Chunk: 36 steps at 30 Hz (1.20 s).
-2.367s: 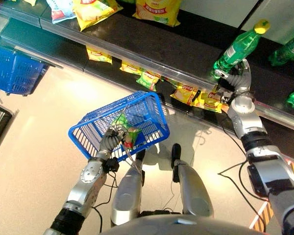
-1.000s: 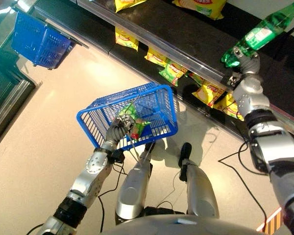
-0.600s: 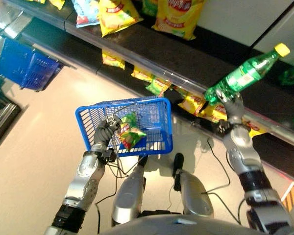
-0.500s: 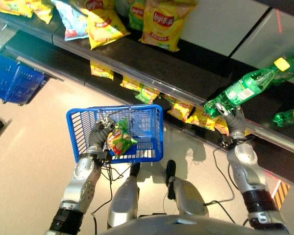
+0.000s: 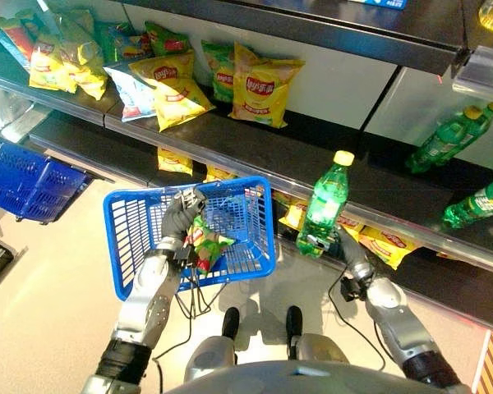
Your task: Pick up the snacks into the basket
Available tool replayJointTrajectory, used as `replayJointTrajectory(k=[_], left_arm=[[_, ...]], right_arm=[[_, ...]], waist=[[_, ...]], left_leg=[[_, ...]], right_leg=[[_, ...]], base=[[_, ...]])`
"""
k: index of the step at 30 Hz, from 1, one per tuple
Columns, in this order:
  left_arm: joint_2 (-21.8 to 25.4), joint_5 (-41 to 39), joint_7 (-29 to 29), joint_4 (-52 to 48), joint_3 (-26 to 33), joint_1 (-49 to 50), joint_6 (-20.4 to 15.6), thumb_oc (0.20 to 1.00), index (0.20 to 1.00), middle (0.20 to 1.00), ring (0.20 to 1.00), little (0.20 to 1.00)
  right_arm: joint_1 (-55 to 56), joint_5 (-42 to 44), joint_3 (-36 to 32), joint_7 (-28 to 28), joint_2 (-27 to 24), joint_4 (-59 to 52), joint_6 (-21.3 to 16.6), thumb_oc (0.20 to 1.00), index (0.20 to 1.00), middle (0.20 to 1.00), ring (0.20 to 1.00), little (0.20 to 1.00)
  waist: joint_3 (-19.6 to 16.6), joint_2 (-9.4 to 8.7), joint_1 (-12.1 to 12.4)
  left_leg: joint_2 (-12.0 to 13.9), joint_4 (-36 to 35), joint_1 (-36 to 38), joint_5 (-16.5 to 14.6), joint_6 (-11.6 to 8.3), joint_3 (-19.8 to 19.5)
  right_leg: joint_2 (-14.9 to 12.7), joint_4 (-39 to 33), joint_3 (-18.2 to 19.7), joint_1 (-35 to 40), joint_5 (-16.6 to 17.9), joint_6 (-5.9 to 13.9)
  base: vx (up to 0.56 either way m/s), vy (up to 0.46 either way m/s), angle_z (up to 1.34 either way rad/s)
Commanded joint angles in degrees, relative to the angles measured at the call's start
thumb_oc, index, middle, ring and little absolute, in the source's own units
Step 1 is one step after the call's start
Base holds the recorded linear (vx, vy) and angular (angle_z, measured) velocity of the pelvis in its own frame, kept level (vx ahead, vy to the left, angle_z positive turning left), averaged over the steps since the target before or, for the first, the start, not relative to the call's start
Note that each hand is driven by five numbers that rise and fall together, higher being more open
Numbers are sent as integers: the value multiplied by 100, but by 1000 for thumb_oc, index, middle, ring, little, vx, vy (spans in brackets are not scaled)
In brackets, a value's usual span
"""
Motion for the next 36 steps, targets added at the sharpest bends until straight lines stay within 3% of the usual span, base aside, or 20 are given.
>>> replayJointTrajectory(k=[1,8,15,23,32,33,36], left_arm=[[-13,-219,-216,-716,-360,-1022,-792,200,200,200,200,200],[-180,-680,-93,-805,-1286,-2033,-882,200,200,200,200,200],[-453,-947,40,-896,-1817,-2449,-860,200,200,200,200,200],[-589,-1088,4,-1000,-2112,-2552,-743,200,200,200,200,200],[-554,-1144,57,-1174,-2257,-2559,-661,200,200,200,200,200],[-552,-1149,80,-1174,-2254,-2575,-656,200,200,200,200,200],[-536,-1122,103,-1184,-2196,-2577,-643,200,200,200,200,200]], right_arm=[[-979,-321,519,-43,101,-21,-487,200,200,200,200,200],[-2181,-644,1246,-495,477,1209,-443,200,200,200,200,200],[-2908,-486,935,-1212,826,2296,-315,200,200,200,200,200],[-3400,-271,766,-1604,1058,3171,-197,200,200,200,200,200],[-4008,-84,541,-2024,1262,4215,56,200,200,200,200,200],[-4063,-67,555,-2043,1286,4248,85,1000,1000,1000,1000,1000],[-4055,-100,601,-2008,1342,4300,135,1000,1000,1000,1000,1000]], waist=[[-362,-100,119],[361,49,358],[796,342,665],[1052,472,924],[1093,484,984],[1085,474,974],[1023,430,938]], left_leg=[[-334,380,-194,-563,116,102],[-554,959,-1056,-481,113,-204],[-817,1327,-1639,-389,103,-563],[-930,1505,-1812,-412,139,-709],[-963,1480,-1710,-453,173,-715],[-962,1480,-1699,-457,173,-703],[-954,1445,-1629,-482,188,-674]], right_leg=[[-356,629,68,-436,-538,567],[-451,1214,-125,-1178,-602,508],[-688,1832,-430,-1646,-735,476],[-808,2062,-531,-1782,-799,468],[-818,2039,-515,-1713,-782,476],[-815,2030,-513,-1701,-772,482],[-809,1965,-491,-1642,-741,485]], base=[[-103,-2,8],[-160,-7,29],[-86,14,31],[-29,14,23],[-5,11,6],[0,0,0],[4,6,1]])
